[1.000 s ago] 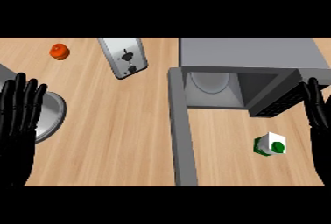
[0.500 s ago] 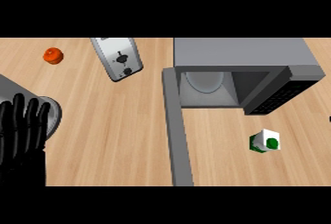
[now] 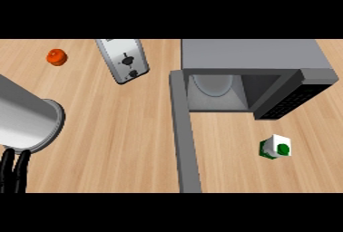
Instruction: Pick up the milk, place it into the microwave and close the microwave
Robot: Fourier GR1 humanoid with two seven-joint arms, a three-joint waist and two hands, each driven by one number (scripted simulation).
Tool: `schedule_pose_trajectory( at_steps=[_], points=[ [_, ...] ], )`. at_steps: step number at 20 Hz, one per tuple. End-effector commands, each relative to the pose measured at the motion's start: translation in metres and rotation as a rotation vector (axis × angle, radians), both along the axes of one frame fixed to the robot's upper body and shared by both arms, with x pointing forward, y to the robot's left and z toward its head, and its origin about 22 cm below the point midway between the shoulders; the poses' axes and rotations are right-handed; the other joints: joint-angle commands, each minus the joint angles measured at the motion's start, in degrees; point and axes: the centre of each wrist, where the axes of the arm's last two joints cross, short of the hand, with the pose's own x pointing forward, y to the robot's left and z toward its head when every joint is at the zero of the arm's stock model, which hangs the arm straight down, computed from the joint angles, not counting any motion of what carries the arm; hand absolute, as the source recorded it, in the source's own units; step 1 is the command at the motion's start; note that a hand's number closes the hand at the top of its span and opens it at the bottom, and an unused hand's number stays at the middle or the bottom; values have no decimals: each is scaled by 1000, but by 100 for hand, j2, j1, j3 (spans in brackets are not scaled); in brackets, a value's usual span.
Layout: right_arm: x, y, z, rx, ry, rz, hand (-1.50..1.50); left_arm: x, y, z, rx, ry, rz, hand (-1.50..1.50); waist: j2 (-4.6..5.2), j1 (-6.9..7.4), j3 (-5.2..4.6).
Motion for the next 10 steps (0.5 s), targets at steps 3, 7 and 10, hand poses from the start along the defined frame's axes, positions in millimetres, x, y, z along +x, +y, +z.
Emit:
schedule_pose_trajectory(
  at_steps=[3,7,10],
  points=[
    [11,3,-15,-57,-10,-57,-150,-32,-4,-3,-23,0,-8,-150,6,61,1],
    [18,8,-21,-83,-11,-58,-150,-37,12,-9,1,-2,-2,-150,15,46,-1],
    [11,6,-22,-74,24,-87,-150,-57,15,-7,10,-11,14,-150,4,67,0]
  ],
)
